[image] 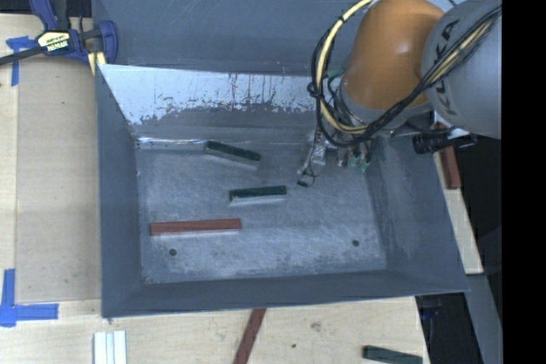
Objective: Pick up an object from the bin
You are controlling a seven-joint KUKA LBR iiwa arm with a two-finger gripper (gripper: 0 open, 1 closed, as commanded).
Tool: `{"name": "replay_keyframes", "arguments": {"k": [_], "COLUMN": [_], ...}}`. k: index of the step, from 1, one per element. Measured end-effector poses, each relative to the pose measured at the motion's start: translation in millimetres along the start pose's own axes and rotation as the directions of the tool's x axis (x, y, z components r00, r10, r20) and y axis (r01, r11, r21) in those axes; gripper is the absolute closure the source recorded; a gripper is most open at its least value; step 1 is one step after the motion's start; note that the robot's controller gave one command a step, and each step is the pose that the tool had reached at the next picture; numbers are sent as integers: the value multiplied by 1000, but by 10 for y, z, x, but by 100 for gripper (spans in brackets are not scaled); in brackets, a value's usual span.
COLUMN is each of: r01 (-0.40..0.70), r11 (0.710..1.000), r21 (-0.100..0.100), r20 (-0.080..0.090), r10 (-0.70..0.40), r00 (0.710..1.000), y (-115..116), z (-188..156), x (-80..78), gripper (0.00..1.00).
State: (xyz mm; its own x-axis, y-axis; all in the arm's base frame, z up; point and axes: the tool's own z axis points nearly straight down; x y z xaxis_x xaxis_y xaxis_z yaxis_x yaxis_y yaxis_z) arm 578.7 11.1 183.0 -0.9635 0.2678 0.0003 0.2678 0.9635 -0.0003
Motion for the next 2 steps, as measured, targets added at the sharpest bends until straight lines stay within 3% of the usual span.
{"name": "replay_keyframes", "arguments": {"k": [1, 2], "r01": [309, 308], "r11": [951, 951], "r21": [-1, 0], "r20": [-4, 3], "r10": [-309, -308], "r00": [951, 951], "y": [209, 209], "z": [749, 719], "x": [326, 301], "gripper": [0, 0]}}
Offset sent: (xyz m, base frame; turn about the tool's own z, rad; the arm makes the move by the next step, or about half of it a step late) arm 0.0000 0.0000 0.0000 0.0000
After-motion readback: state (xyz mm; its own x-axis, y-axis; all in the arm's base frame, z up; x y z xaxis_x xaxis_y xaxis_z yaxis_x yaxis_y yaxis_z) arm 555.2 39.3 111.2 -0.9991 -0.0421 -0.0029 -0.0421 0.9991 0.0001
